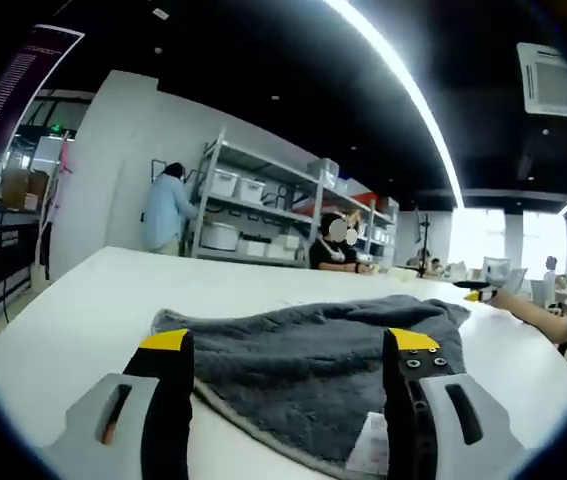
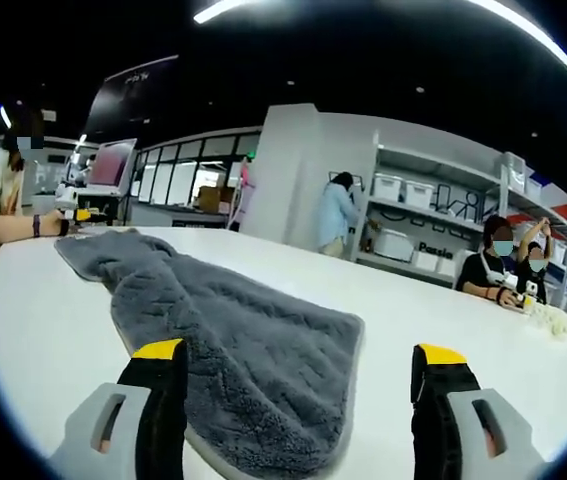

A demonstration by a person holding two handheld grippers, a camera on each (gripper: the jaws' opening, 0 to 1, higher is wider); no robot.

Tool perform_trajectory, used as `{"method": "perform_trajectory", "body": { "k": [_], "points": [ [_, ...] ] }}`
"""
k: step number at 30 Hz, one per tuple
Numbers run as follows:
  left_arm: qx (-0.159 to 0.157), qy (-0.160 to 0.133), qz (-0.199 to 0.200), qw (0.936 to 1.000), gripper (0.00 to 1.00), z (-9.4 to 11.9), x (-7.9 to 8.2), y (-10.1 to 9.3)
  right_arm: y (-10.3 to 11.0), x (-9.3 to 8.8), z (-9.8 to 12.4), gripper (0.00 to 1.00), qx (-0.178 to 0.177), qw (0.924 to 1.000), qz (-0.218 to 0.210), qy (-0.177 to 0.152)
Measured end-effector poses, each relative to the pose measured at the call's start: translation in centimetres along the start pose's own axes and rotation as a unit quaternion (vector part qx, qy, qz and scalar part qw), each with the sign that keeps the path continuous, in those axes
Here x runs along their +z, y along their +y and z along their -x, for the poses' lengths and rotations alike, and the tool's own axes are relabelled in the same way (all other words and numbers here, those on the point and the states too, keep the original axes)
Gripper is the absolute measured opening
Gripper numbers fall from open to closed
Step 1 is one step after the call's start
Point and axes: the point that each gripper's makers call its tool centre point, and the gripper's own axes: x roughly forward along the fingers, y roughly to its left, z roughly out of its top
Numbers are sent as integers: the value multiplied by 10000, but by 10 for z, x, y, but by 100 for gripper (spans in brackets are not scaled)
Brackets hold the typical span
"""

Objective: Fold the towel on the table until its edges align and the towel forms a compact rectangular stack.

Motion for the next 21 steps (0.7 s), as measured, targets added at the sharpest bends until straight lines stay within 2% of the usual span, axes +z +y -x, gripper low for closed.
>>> {"method": "perform_trajectory", "body": {
  "k": [4, 11, 21],
  "points": [
    [-179, 108, 42, 9998, 80, 8, -5, -18, 1, 0, 0, 96, 26, 10000, -13, -10],
    [-480, 338, -121, 9982, 87, 20, -15, -48, 7, -1, -1, 97, 128, 9999, -36, 0],
    [-695, 564, -417, 9951, 97, 23, -26, -70, 17, 0, -3, 99, 429, 9990, -148, -36]
  ]
}}
